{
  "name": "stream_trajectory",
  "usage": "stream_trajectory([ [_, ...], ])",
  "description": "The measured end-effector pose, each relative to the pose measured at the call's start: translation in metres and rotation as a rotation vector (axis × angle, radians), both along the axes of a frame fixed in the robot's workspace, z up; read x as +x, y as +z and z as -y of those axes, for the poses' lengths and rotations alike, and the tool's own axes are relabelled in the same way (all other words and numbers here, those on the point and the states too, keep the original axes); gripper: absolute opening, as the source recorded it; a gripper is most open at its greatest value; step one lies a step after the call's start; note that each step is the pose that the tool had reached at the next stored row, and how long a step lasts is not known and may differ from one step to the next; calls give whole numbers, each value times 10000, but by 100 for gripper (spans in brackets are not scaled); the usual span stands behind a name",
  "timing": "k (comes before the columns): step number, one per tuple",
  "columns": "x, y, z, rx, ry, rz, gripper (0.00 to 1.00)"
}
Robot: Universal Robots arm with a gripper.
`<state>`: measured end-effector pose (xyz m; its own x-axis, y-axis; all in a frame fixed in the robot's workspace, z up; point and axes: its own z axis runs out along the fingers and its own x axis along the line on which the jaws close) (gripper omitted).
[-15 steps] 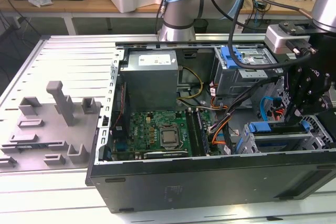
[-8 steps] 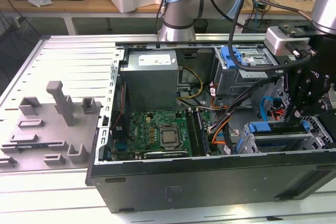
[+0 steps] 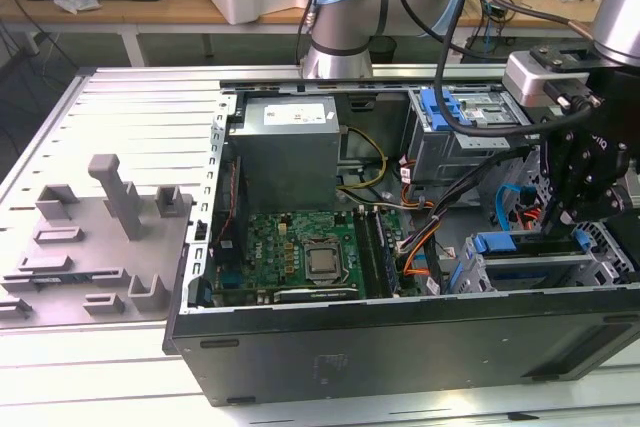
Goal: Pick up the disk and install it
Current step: 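Insert the first disk wire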
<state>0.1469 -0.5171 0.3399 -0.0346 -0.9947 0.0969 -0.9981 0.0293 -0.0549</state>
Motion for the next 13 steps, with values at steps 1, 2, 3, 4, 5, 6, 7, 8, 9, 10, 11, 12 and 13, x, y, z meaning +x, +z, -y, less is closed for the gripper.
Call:
stream_trajectory([
  [1, 0, -1, 0, 0, -1, 0, 17],
  [2, 0, -2, 0, 0, -1, 0, 17],
  [3, 0, -3, 0, -1, 0, -1, 17],
  [4, 0, -4, 0, -1, -1, -1, 17],
  [5, 0, -5, 0, -1, 0, -1, 17],
  [6, 0, -6, 0, 0, -1, 0, 17],
  [7, 0, -7, 0, 0, 0, -1, 17],
  [8, 0, -8, 0, -1, 0, 0, 17],
  [9, 0, -9, 0, -1, 0, 0, 17],
  [10, 0, -10, 0, 0, -1, -1, 17],
  [11, 0, -11, 0, 1, 0, -1, 17],
  [12, 0, -11, 0, 0, 0, -1, 17],
  [13, 0, -11, 0, 0, -1, -1, 17],
])
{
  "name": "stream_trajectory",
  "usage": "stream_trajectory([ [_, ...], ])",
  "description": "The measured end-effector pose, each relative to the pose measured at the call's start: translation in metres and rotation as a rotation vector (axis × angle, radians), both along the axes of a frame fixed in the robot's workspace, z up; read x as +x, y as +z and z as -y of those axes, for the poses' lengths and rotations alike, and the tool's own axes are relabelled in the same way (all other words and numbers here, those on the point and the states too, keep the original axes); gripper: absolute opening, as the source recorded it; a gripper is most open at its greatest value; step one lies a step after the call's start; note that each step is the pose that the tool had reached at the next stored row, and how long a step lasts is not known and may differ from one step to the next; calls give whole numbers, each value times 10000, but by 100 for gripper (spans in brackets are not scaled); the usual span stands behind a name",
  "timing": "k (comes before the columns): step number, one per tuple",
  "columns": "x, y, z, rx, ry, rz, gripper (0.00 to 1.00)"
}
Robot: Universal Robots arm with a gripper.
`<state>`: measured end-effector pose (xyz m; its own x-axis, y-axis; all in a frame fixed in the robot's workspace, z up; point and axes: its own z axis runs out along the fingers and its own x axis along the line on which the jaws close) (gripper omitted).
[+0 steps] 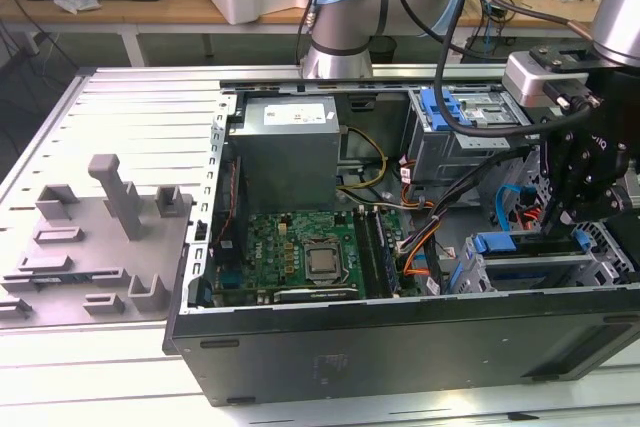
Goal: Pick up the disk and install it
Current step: 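Insert the first disk wire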
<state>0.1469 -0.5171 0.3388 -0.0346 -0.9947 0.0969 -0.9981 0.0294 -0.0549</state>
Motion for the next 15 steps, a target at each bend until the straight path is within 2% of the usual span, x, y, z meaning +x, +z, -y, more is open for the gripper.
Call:
stream_trajectory([
  [15, 0, -2, 0, 5, 0, 0, 17],
])
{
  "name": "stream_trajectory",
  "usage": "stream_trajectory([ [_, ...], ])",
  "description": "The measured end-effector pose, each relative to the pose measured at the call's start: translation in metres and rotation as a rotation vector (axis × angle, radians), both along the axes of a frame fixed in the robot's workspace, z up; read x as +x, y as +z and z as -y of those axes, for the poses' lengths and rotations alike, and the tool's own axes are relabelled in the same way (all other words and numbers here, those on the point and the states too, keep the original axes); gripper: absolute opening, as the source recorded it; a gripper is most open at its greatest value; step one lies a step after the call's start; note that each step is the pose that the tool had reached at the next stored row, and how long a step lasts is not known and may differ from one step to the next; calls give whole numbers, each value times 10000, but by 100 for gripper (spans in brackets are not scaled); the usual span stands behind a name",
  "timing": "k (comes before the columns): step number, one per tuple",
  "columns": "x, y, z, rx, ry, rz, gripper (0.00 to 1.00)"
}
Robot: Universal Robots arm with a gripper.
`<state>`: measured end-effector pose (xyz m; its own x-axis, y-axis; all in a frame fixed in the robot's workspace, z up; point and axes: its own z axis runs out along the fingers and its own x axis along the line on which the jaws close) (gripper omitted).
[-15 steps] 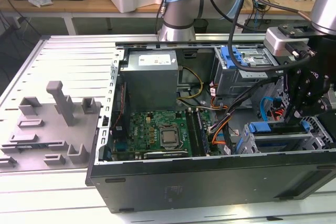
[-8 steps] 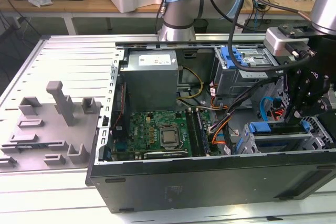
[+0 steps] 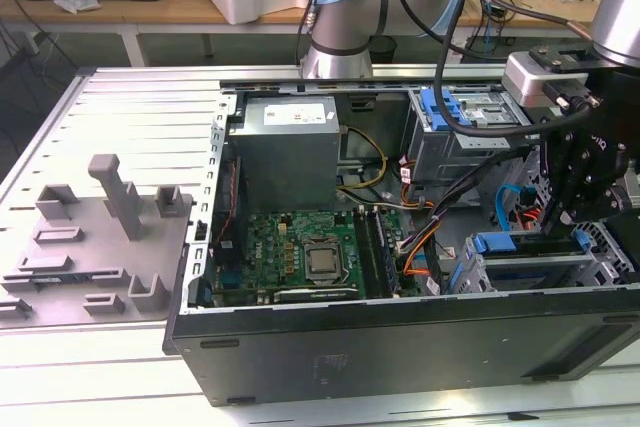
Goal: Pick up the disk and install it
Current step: 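Insert the first disk wire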
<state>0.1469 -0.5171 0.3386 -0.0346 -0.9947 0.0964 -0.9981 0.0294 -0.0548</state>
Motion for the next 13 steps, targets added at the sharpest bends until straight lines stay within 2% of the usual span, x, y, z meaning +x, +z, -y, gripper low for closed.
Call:
stream_trajectory([
  [13, 0, 41, 0, -18, 9, -1, 17],
])
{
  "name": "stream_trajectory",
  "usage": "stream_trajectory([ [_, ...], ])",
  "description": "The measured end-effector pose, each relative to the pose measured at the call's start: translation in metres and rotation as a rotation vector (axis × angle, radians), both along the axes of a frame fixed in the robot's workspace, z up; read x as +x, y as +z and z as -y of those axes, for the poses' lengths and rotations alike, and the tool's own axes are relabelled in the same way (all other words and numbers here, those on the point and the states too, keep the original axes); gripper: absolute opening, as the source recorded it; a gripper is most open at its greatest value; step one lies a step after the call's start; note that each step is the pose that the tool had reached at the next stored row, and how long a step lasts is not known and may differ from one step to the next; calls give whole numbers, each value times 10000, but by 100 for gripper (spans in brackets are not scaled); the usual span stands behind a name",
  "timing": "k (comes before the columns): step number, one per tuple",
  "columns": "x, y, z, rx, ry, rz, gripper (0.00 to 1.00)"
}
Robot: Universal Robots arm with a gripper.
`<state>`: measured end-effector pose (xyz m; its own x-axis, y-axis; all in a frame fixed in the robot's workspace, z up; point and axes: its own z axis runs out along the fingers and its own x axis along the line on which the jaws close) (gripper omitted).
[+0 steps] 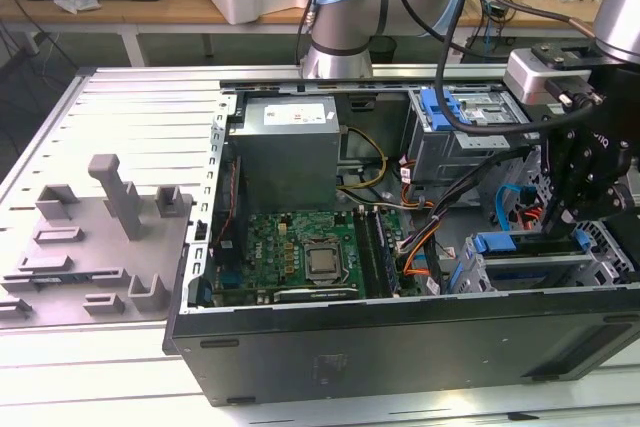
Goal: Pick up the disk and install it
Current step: 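Insert the first disk wire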
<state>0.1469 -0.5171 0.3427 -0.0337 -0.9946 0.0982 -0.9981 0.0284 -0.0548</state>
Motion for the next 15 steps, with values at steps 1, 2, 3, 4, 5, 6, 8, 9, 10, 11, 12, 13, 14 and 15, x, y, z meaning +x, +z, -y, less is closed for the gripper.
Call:
stream_trajectory([
  [1, 0, 0, 0, -1, 12, 1, 17],
  [2, 0, 0, 0, 0, 22, 1, 17],
  [3, 1, 0, 0, 1, 30, 1, 17],
  [4, 0, 0, 0, 1, 33, 1, 17],
  [5, 0, 0, 0, 0, 38, 0, 17],
  [6, 0, 0, 0, 0, 41, 1, 17],
  [8, 0, 0, 0, -1, 48, 1, 17],
  [9, 0, -4, 0, 0, 50, 1, 17],
  [10, 0, -5, 0, -1, 51, 1, 17],
  [11, 1, -7, 0, 0, 52, 1, 17],
  [12, 0, -10, 0, 0, 52, 0, 17],
  [13, 0, -12, 0, 0, 53, 0, 17],
  [14, 0, -14, 0, 0, 55, 0, 17],
  [15, 0, -16, 0, 0, 56, 1, 17],
])
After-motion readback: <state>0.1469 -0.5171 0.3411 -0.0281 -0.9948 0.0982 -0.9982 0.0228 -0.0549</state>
